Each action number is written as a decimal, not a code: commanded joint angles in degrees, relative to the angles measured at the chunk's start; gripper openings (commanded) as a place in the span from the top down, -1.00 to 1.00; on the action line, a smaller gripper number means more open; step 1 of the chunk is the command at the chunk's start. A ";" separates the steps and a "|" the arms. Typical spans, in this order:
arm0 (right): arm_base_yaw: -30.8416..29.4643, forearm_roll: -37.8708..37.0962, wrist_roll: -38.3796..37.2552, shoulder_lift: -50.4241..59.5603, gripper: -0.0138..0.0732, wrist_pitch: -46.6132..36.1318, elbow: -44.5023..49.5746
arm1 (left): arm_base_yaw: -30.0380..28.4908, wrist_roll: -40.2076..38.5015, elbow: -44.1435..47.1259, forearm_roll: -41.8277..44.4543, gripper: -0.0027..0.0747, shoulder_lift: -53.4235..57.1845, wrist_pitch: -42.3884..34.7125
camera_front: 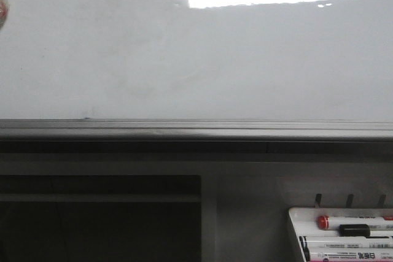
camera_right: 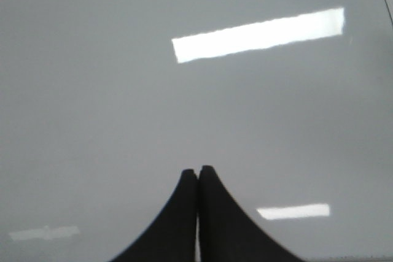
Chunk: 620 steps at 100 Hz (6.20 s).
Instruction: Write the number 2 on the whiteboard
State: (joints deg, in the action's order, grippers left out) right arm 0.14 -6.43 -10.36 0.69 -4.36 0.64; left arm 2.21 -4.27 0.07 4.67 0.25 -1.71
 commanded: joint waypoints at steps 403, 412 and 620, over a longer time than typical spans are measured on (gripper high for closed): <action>-0.33 30.34 35.40 -42.44 -0.05 51.12 -46.82 | 8.68 24.22 -61.72 -7.58 0.69 -68.50 47.85; -0.33 37.76 42.93 -45.11 -0.05 54.38 -48.16 | 9.92 26.22 -63.97 -8.25 0.69 -68.50 51.84; 36.07 49.83 72.35 -70.01 0.44 57.58 -66.78 | 51.42 39.10 -68.08 -13.12 0.69 -68.50 56.50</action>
State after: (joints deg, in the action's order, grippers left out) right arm 36.16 40.85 61.04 -70.27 55.15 -64.19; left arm 53.21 34.81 -66.01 -7.42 -69.72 57.79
